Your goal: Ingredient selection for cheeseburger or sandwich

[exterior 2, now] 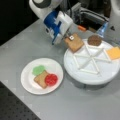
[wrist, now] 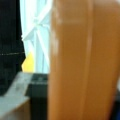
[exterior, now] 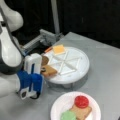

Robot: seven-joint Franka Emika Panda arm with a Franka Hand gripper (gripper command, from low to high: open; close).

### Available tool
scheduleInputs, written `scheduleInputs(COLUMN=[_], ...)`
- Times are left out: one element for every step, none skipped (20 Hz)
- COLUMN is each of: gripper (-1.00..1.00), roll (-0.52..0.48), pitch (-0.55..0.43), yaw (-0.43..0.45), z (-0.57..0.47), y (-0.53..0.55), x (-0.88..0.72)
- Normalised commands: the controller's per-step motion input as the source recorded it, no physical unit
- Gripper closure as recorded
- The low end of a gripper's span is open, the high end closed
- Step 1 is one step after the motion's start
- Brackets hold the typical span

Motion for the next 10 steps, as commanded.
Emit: scheduleInputs(gripper=[1.0,1.0,1.0,1.0,1.0,1.0,1.0,1.0,1.0,1.0], roll=[0.003,0.007,0.009,0.01,0.013,0.015,0.018,0.021,0.021,0.024], pitch=[0.079,0.086,0.097,0.102,0.13,0.15,0.154,0.172,0.171,0.165], yaw=[0.032,0.03,0.026,0.026,0.018,0.013,0.016,0.011,0.016,0.024], z=[0.28,0.26,0.26,0.25,0.26,0.27,0.28,0.29,0.28,0.28], y=[-0.02,-0.02,-0.03,-0.03,-0.04,-0.06,-0.07,-0.09,-0.12,-0.14], x=[0.1,0.11,0.13,0.14,0.16,0.2,0.21,0.25,0.3,0.33])
